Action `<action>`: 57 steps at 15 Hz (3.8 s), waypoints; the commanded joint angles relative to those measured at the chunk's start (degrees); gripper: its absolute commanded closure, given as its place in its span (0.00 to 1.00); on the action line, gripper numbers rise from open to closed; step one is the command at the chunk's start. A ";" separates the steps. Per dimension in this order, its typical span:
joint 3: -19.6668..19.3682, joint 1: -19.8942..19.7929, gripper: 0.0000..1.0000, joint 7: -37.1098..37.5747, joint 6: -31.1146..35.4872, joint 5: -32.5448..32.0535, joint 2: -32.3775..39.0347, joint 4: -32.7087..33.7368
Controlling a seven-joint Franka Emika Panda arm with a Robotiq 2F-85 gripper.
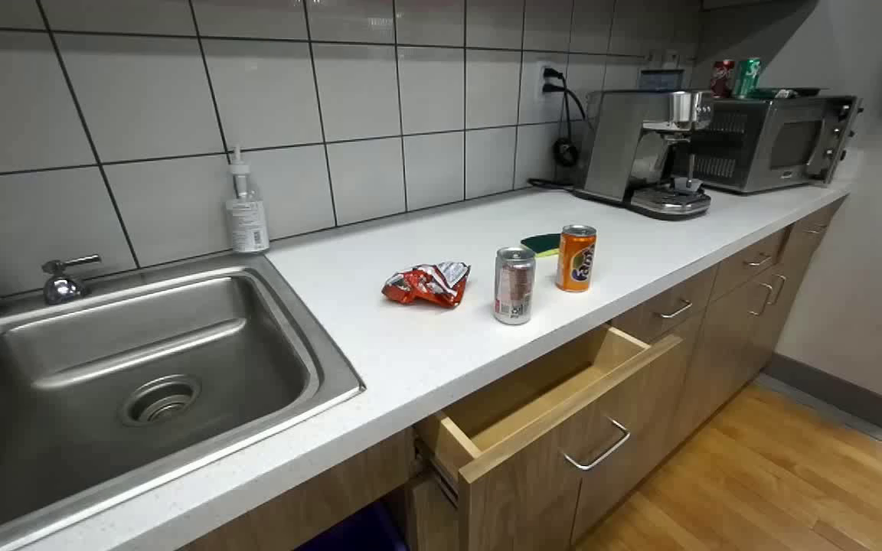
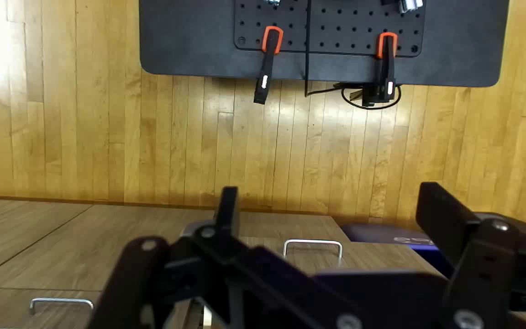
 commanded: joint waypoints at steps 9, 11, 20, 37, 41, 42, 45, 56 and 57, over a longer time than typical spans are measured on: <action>0.16 -0.18 0.00 -0.08 -0.07 0.10 0.07 0.09; 0.16 -0.18 0.00 -0.08 -0.07 0.10 0.06 0.09; 1.56 -0.73 0.00 3.47 3.37 -0.93 -0.03 -1.54; 5.63 -0.42 0.00 11.23 23.63 -1.32 8.01 -7.27; 5.99 -0.67 0.00 11.27 27.92 -2.52 12.28 -6.53; 6.12 -0.73 0.00 11.37 29.11 -2.97 13.28 -6.41; 6.89 -0.65 0.00 12.31 32.47 -4.24 16.93 -5.74; 10.26 0.42 0.00 20.22 40.66 -5.50 29.96 -1.02; 10.30 0.55 0.00 20.61 41.10 -5.59 30.82 -0.64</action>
